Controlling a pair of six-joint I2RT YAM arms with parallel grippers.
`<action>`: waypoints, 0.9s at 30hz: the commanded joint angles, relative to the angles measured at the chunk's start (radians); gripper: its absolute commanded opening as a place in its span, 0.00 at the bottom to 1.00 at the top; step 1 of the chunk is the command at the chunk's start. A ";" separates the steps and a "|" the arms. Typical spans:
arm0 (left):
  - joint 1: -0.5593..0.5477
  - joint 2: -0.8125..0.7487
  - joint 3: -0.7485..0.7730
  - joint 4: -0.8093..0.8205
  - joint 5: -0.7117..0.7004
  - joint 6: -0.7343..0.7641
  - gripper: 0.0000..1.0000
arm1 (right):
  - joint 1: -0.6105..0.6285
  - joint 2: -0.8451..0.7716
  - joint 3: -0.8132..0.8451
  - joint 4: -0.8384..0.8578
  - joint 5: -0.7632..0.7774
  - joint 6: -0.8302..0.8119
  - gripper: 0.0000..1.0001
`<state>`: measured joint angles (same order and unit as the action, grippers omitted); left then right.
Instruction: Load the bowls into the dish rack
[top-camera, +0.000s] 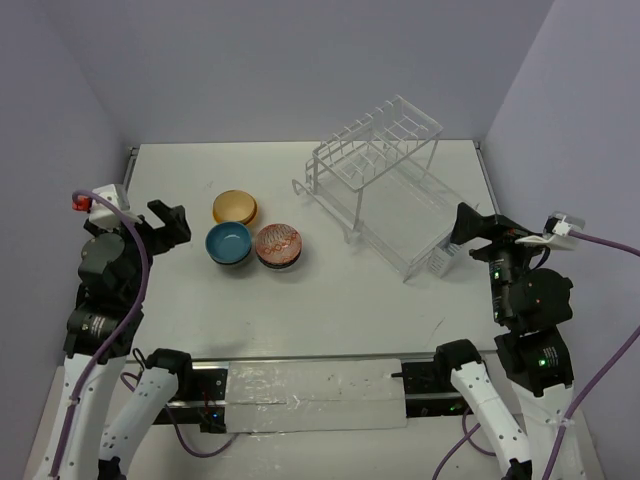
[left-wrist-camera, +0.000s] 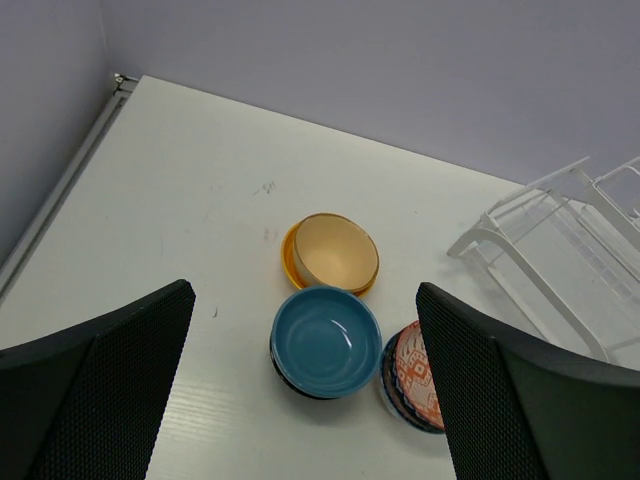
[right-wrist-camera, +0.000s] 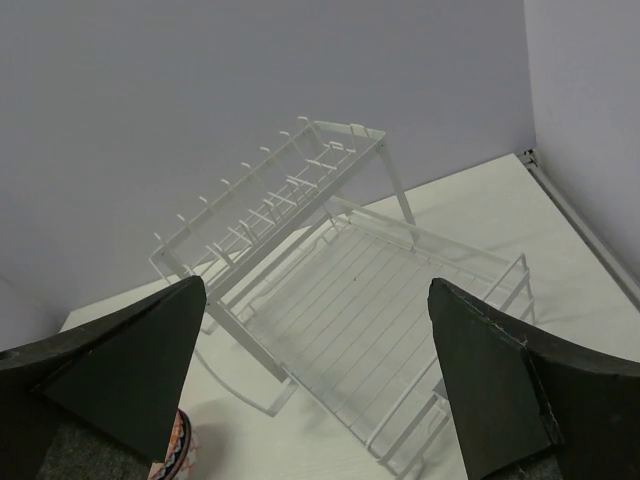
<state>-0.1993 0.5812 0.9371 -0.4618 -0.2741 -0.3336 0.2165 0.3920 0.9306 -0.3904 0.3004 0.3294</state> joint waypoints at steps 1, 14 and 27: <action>-0.005 0.020 0.014 0.009 0.047 -0.018 0.99 | 0.009 0.002 -0.010 0.024 -0.001 0.020 1.00; -0.005 0.238 0.060 -0.087 0.234 -0.131 0.99 | 0.007 0.077 -0.033 -0.027 -0.075 0.082 1.00; -0.219 0.568 0.141 -0.058 0.185 -0.278 0.95 | 0.009 0.177 -0.062 -0.056 -0.152 0.119 1.00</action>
<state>-0.3801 1.0977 1.0142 -0.5426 -0.0364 -0.5632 0.2165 0.5591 0.8688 -0.4526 0.1711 0.4358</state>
